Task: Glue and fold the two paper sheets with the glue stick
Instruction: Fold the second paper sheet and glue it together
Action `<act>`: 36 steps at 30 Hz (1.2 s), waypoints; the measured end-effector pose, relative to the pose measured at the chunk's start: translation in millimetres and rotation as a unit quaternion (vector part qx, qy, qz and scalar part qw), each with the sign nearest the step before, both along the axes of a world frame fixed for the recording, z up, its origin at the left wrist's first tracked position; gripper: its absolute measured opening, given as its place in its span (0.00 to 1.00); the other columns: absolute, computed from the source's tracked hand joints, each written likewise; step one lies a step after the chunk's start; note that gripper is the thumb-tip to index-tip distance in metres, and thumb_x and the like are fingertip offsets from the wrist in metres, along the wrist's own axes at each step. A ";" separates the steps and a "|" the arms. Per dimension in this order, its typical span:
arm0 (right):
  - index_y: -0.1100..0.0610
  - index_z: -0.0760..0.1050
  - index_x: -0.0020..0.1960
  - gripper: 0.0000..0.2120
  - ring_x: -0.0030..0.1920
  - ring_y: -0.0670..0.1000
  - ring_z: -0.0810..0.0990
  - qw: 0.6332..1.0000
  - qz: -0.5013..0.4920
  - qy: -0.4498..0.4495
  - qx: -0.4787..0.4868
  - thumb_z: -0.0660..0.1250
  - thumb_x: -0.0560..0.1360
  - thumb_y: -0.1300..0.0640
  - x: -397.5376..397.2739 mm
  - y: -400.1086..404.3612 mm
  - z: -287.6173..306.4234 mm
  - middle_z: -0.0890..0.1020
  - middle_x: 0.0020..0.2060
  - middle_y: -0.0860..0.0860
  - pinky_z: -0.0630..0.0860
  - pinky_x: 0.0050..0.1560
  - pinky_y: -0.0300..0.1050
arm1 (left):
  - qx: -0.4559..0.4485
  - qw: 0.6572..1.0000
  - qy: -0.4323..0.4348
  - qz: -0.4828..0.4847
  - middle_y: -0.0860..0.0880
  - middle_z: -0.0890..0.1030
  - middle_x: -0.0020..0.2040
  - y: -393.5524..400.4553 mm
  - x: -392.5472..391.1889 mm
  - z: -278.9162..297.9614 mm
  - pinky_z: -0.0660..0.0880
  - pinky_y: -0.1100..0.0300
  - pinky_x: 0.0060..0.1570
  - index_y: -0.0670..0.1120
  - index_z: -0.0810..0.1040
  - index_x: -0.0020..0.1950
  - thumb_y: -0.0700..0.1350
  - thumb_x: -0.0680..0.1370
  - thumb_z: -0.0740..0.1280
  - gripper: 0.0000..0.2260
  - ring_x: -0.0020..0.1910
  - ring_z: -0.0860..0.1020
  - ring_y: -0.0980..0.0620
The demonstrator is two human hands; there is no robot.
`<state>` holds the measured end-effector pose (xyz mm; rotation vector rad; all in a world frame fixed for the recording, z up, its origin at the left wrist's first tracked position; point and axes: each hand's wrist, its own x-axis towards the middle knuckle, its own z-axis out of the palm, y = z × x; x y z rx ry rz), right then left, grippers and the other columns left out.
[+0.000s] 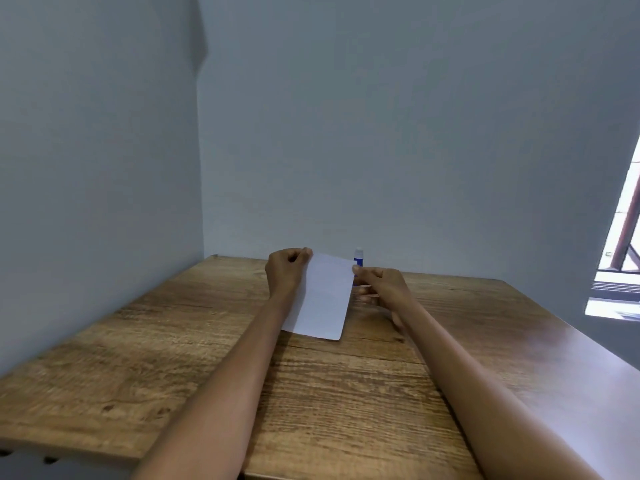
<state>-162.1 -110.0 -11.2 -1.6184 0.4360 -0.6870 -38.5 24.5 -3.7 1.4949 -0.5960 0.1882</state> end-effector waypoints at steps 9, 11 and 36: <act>0.61 0.81 0.46 0.07 0.34 0.46 0.78 0.999 -0.012 -0.022 -0.023 0.69 0.75 0.58 0.4 -1.1 0.7 0.83 0.38 0.54 0.78 0.34 0.34 | 0.020 1.000 -0.002 0.000 0.43 0.83 0.49 -5.6 -4.0 -1.5 0.72 0.58 0.49 0.39 0.81 0.53 0.42 0.77 0.67 0.09 0.50 0.79 0.48; 0.61 0.82 0.46 0.07 0.35 0.47 0.79 0.997 -0.030 -0.012 -0.070 0.69 0.75 0.58 1.4 -4.0 -0.3 0.84 0.40 0.55 0.78 0.35 0.34 | 0.065 0.995 -0.074 0.031 0.45 0.79 0.60 -3.8 -5.2 -1.0 0.69 0.59 0.57 0.41 0.73 0.67 0.39 0.77 0.66 0.18 0.60 0.75 0.48; 0.67 0.81 0.46 0.10 0.37 0.46 0.79 0.976 0.027 0.088 -0.196 0.71 0.73 0.59 7.6 9.6 2.4 0.84 0.42 0.57 0.76 0.36 0.36 | -0.007 0.993 0.057 0.107 0.48 0.85 0.49 13.9 11.8 -0.2 0.69 0.60 0.44 0.44 0.84 0.46 0.48 0.76 0.69 0.08 0.44 0.77 0.54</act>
